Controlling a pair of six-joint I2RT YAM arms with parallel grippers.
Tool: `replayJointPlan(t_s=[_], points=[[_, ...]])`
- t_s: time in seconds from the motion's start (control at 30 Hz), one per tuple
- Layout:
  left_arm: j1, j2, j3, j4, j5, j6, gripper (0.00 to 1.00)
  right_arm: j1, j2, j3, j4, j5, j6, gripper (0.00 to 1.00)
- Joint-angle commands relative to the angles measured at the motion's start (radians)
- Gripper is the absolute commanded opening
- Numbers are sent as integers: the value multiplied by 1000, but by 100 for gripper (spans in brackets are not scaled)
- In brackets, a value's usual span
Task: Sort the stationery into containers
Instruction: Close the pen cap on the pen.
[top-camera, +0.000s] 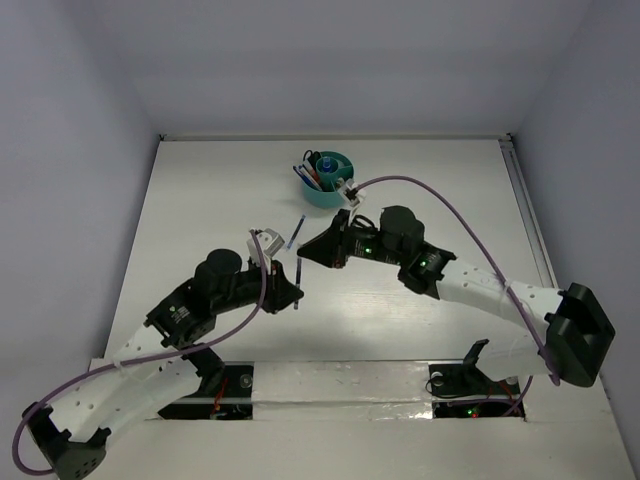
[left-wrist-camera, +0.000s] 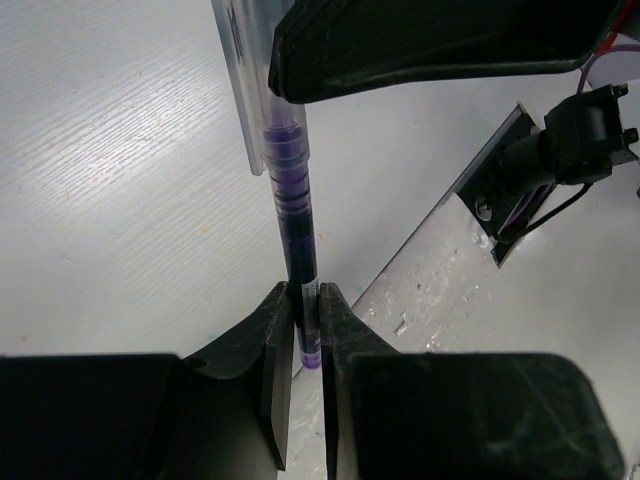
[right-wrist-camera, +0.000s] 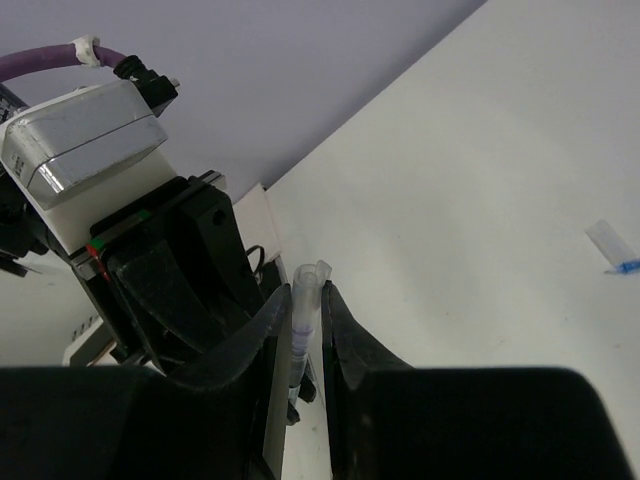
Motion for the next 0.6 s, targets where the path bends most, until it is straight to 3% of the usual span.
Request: replayJointPlan(t_s=[0.0, 0.33, 0.57], points=[[20, -36, 186, 359, -145, 52, 0, 73, 75, -78, -278, -230, -15, 0], [20, 31, 312, 346, -191, 88, 0, 181, 64, -217, -158, -48, 67, 0], [20, 53, 277, 438, -151, 24, 0, 212, 50, -282, -20, 4, 133, 0]])
